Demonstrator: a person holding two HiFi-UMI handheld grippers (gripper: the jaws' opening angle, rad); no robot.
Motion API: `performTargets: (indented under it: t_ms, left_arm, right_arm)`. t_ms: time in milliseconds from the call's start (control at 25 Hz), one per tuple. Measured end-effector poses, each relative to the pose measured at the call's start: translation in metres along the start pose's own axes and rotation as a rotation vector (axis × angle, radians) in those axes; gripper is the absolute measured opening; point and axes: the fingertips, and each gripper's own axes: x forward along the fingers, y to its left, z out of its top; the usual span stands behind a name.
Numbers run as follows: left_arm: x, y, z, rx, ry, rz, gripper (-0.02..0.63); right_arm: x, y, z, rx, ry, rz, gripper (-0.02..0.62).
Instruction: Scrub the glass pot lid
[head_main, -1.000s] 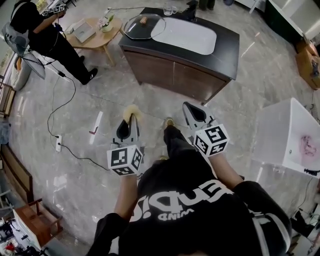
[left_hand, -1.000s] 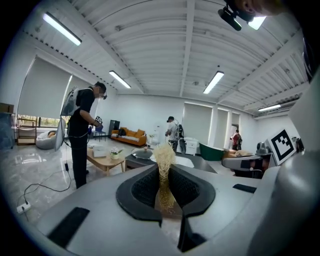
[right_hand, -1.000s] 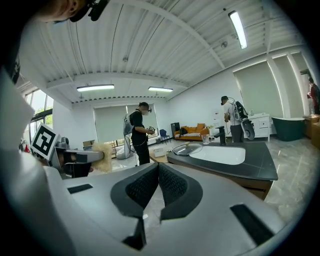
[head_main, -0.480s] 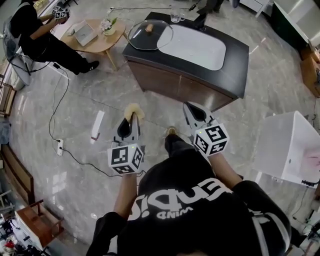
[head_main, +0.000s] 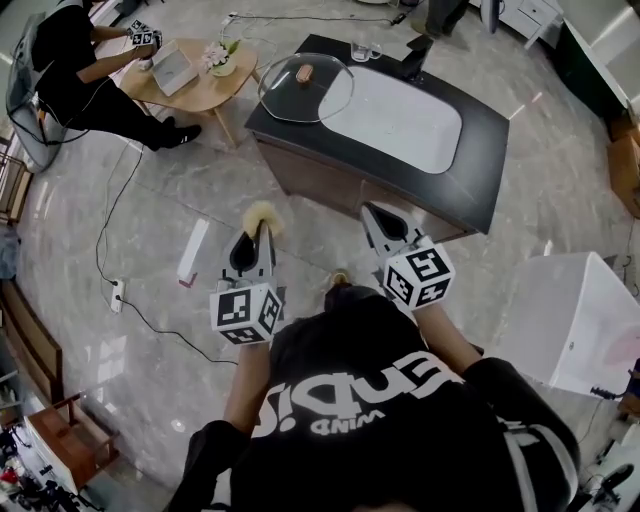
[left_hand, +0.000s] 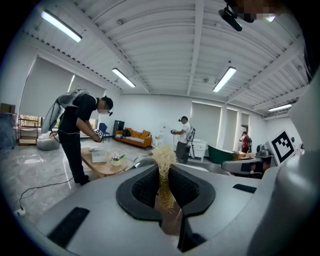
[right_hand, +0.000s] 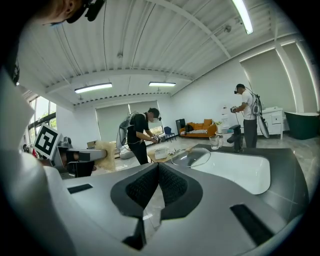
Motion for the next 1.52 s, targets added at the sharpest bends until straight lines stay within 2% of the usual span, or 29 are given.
performTargets:
  t_ms: [240,640,960,1520]
  left_arm:
    - [0.04,0.003,0.012,-0.001,-0.012,0.03,0.055]
    - [0.078,0.026,0.018,-0.002,-0.001,0.057,0.054]
    - [0.133,0.053,0.032,0.012,-0.006,0.004,0.055]
    - [0.261,0.129,0.074,0.011,0.032,-0.092,0.055]
  right_arm:
    - [0.028,-0.023,0.014,-0.022,0.003,0.044,0.014]
    - [0.077,-0.042,0.021,0.005,0.009,0.079,0.014]
    - [0.125,-0.058,0.03,0.008,0.01,0.037,0.014]
    - [0.249,-0.093,0.068,0.021,0.052,-0.036,0.014]
